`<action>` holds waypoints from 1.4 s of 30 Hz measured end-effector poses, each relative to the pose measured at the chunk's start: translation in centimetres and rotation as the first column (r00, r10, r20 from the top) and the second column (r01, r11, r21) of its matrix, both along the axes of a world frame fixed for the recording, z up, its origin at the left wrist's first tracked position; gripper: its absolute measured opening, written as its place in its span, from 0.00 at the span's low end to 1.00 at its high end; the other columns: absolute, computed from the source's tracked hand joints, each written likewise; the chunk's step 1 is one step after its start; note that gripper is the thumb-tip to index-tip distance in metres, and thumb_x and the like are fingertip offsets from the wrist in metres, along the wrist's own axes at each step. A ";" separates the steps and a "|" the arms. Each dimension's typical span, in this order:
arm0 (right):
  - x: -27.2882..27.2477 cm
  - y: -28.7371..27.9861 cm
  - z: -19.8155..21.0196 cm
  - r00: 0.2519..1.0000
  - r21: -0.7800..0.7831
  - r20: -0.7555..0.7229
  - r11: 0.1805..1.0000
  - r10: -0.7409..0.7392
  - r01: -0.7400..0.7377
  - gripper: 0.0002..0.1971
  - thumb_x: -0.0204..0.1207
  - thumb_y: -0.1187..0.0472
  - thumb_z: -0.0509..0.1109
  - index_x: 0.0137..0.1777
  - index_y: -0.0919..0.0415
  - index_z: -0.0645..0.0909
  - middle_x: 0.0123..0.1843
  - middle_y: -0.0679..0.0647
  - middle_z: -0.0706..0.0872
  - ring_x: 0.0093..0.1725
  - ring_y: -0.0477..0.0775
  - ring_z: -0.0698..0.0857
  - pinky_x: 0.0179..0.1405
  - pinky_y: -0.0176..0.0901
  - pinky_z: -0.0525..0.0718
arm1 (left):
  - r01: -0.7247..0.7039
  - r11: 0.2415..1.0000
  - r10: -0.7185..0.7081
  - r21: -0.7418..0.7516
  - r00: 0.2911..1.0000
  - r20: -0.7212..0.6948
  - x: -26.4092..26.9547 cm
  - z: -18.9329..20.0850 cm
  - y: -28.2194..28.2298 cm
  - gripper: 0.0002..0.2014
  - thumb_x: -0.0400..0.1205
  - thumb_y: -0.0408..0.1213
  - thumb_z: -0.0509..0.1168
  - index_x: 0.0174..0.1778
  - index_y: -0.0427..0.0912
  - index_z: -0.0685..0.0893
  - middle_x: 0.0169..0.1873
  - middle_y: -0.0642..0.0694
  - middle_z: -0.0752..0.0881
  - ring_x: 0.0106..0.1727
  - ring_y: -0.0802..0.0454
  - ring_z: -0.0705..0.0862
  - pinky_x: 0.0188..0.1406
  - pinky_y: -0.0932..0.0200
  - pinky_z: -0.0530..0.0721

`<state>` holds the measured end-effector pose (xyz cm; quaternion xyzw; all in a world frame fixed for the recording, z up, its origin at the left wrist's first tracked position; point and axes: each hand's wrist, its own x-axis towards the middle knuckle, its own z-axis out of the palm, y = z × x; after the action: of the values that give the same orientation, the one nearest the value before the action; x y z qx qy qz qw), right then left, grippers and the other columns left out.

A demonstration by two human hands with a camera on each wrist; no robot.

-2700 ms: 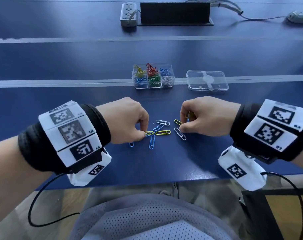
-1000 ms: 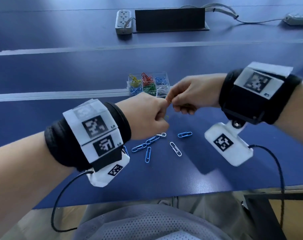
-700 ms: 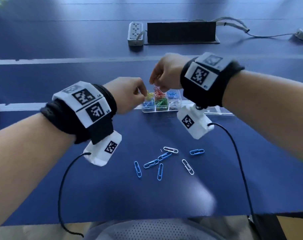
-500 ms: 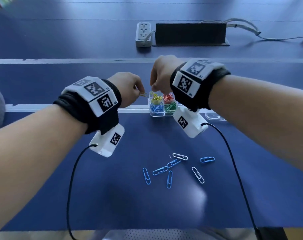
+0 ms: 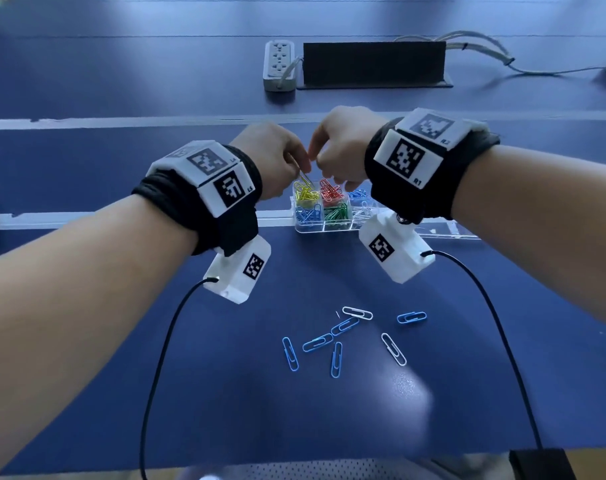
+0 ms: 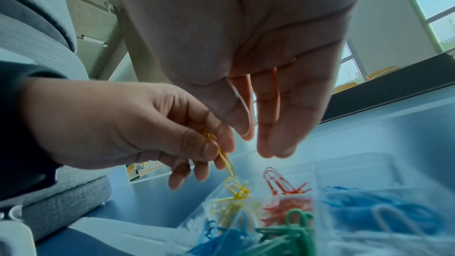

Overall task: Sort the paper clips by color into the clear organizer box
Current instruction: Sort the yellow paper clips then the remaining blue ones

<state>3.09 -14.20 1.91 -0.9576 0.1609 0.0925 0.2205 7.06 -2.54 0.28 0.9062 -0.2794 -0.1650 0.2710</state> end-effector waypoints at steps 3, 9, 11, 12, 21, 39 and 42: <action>-1.2 -1.0 -0.1 1.000 0.002 -0.024 1.000 -0.009 0.009 0.15 0.73 0.66 0.61 0.54 0.61 0.87 0.50 0.62 0.91 0.46 0.60 0.89 0.53 0.60 0.89 | 0.043 0.996 -0.050 0.079 0.994 0.095 -0.4 -0.5 -0.8 0.16 0.78 0.27 0.57 0.44 0.49 0.88 0.38 0.46 0.85 0.36 0.46 0.84 0.48 0.56 0.85; -2.9 -2.5 -0.7 0.999 0.036 -0.003 0.998 -0.044 0.044 0.15 0.75 0.64 0.61 0.55 0.53 0.87 0.36 0.49 0.85 0.41 0.55 0.88 0.47 0.50 0.91 | 0.145 0.947 -0.205 0.286 0.960 0.192 -1.0 -0.4 -2.1 0.20 0.76 0.27 0.65 0.62 0.47 0.81 0.50 0.45 0.88 0.47 0.51 0.78 0.58 0.53 0.82; -3.2 -3.0 -0.7 0.999 0.044 0.002 0.998 -0.049 0.049 0.14 0.75 0.64 0.61 0.53 0.51 0.86 0.32 0.47 0.83 0.34 0.53 0.85 0.43 0.48 0.90 | 0.141 0.945 -0.208 0.295 0.955 0.212 -1.1 -0.4 -2.3 0.23 0.75 0.25 0.64 0.65 0.47 0.78 0.51 0.44 0.87 0.48 0.51 0.76 0.58 0.52 0.82; -3.3 -3.1 -0.7 0.999 0.047 0.004 0.998 -0.052 0.051 0.14 0.75 0.63 0.62 0.53 0.51 0.86 0.31 0.47 0.82 0.32 0.52 0.84 0.42 0.47 0.90 | 0.142 0.943 -0.215 0.302 0.951 0.223 -1.1 -0.3 -2.4 0.23 0.74 0.23 0.62 0.64 0.47 0.78 0.52 0.44 0.87 0.48 0.51 0.76 0.57 0.52 0.82; -4.0 -4.1 -1.0 0.999 0.079 0.040 0.996 -0.034 0.031 0.13 0.75 0.62 0.62 0.51 0.49 0.86 0.32 0.48 0.83 0.28 0.52 0.83 0.33 0.39 0.85 | 0.150 0.935 -0.230 0.322 0.947 0.224 -0.7 -0.1 -3.0 0.22 0.72 0.22 0.65 0.59 0.46 0.83 0.52 0.45 0.86 0.45 0.50 0.81 0.49 0.56 0.82; -1.4 -1.1 -1.3 0.992 -0.209 -0.059 0.970 0.113 -0.123 0.13 0.72 0.62 0.73 0.57 0.61 0.84 0.46 0.56 0.84 0.42 0.57 0.80 0.39 0.42 0.75 | 0.074 0.997 -0.080 0.031 0.955 0.285 -0.6 -1.8 -1.9 0.17 0.72 0.19 0.64 0.51 0.44 0.84 0.42 0.45 0.83 0.42 0.47 0.82 0.46 0.56 0.82; -1.4 -1.2 -1.2 0.994 -0.186 -0.037 0.977 0.103 -0.109 0.13 0.73 0.63 0.69 0.57 0.61 0.85 0.53 0.59 0.89 0.41 0.57 0.80 0.38 0.43 0.76 | 0.063 0.998 -0.069 0.030 0.966 0.251 -0.6 -1.6 -1.5 0.18 0.73 0.22 0.67 0.56 0.43 0.83 0.40 0.46 0.87 0.41 0.51 0.82 0.45 0.62 0.79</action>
<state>1.66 -15.38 0.74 -0.9799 0.1206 0.1018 0.1218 6.51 -4.08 -1.37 0.9129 -0.3399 -0.0607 0.2177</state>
